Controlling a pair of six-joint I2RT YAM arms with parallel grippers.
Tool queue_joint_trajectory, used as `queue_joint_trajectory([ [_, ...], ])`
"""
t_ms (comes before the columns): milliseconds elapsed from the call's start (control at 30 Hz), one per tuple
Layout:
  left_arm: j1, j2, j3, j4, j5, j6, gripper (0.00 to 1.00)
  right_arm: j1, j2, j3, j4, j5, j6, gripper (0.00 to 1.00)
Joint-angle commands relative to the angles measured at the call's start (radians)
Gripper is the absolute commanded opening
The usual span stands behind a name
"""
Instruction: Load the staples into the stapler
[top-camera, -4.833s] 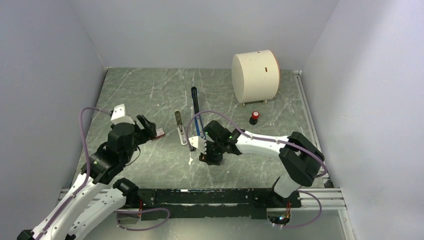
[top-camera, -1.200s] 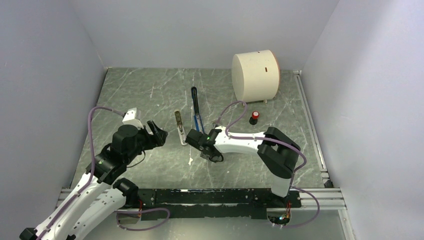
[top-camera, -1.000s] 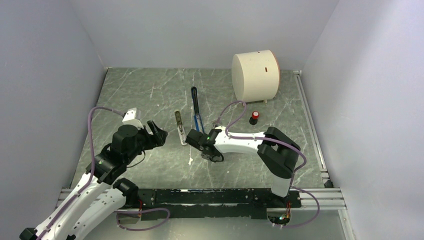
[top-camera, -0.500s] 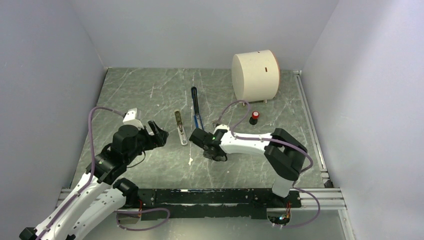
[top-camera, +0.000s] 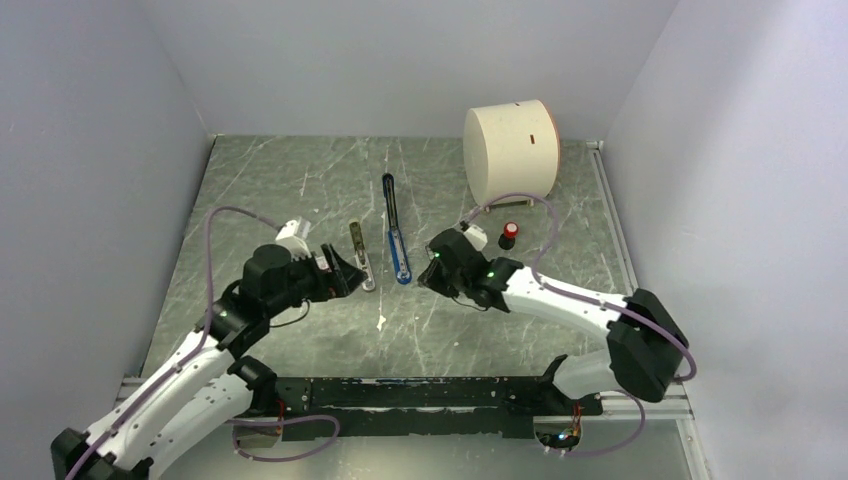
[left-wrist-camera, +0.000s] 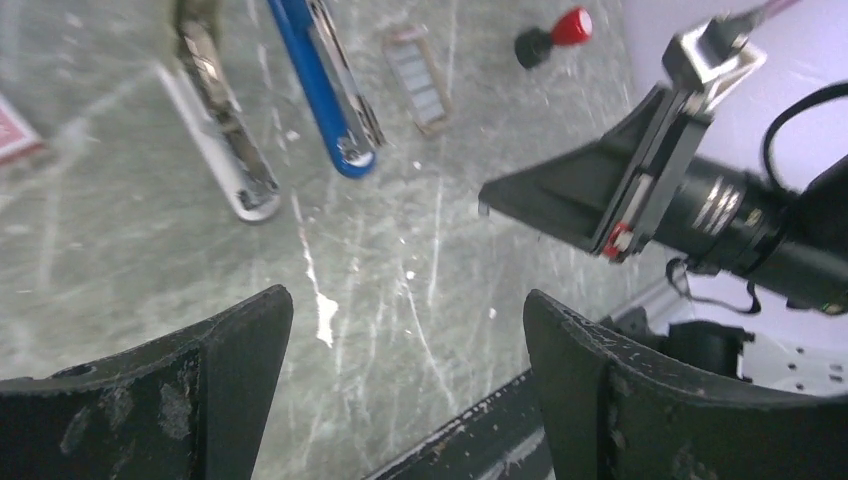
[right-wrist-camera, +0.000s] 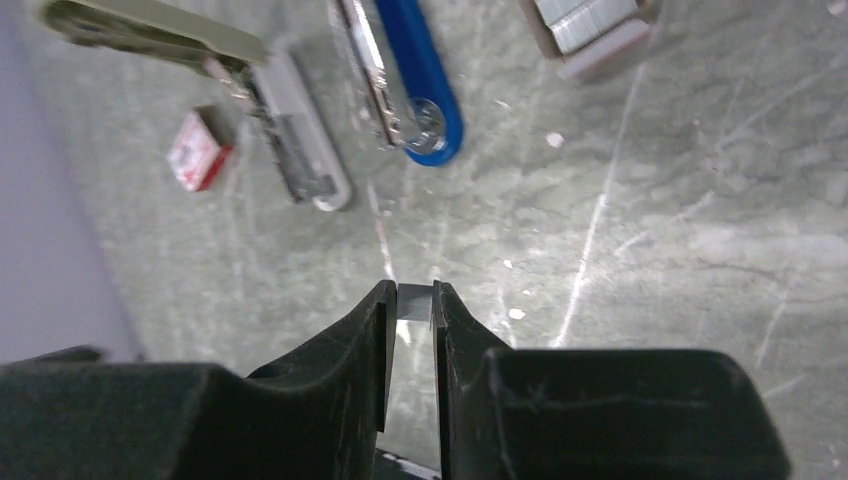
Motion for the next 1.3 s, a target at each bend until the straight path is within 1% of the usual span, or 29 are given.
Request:
queue_joint_trajectory([
  [0, -0.006, 0.077, -0.054, 0.277, 0.253, -0.093, 0.89, -0.071, -0.091, -0.042, 0.196, -0.196, -0.016, 0.23],
  [133, -0.007, 0.148, -0.085, 0.462, 0.360, -0.191, 0.87, -0.102, -0.130, -0.075, 0.311, -0.332, 0.035, 0.23],
  [200, -0.007, 0.161, -0.099, 0.504, 0.355, -0.262, 0.86, -0.109, -0.142, -0.096, 0.402, -0.379, 0.068, 0.23],
  [333, -0.007, 0.147, -0.130, 0.582, 0.330, -0.367, 0.86, -0.122, -0.142, -0.128, 0.526, -0.475, 0.131, 0.23],
  [500, -0.007, 0.171, -0.176, 0.732, 0.385, -0.472, 0.86, -0.123, -0.141, -0.147, 0.636, -0.529, 0.184, 0.23],
  [567, -0.008, 0.186, -0.198, 0.813, 0.406, -0.509, 0.81, -0.124, -0.138, -0.154, 0.678, -0.545, 0.202, 0.23],
  [633, -0.007, 0.203, -0.217, 0.875, 0.421, -0.536, 0.73, -0.125, -0.135, -0.153, 0.702, -0.557, 0.210, 0.23],
  [733, -0.007, 0.224, -0.231, 0.962, 0.442, -0.566, 0.64, -0.125, -0.137, -0.158, 0.720, -0.562, 0.225, 0.23],
  [867, -0.008, 0.227, -0.243, 1.021, 0.429, -0.590, 0.52, -0.125, -0.145, -0.174, 0.748, -0.566, 0.242, 0.23],
  [1000, -0.008, 0.221, -0.257, 1.062, 0.409, -0.606, 0.49, -0.124, -0.151, -0.184, 0.765, -0.570, 0.253, 0.23],
  [1133, -0.007, 0.230, -0.268, 1.082, 0.404, -0.608, 0.44, -0.125, -0.154, -0.188, 0.768, -0.570, 0.260, 0.23],
  [1200, -0.008, 0.238, -0.265, 1.079, 0.415, -0.600, 0.45, -0.124, -0.156, -0.189, 0.773, -0.572, 0.265, 0.23],
  [1267, -0.008, 0.241, -0.261, 1.064, 0.424, -0.590, 0.51, -0.124, -0.160, -0.191, 0.772, -0.569, 0.264, 0.23],
])
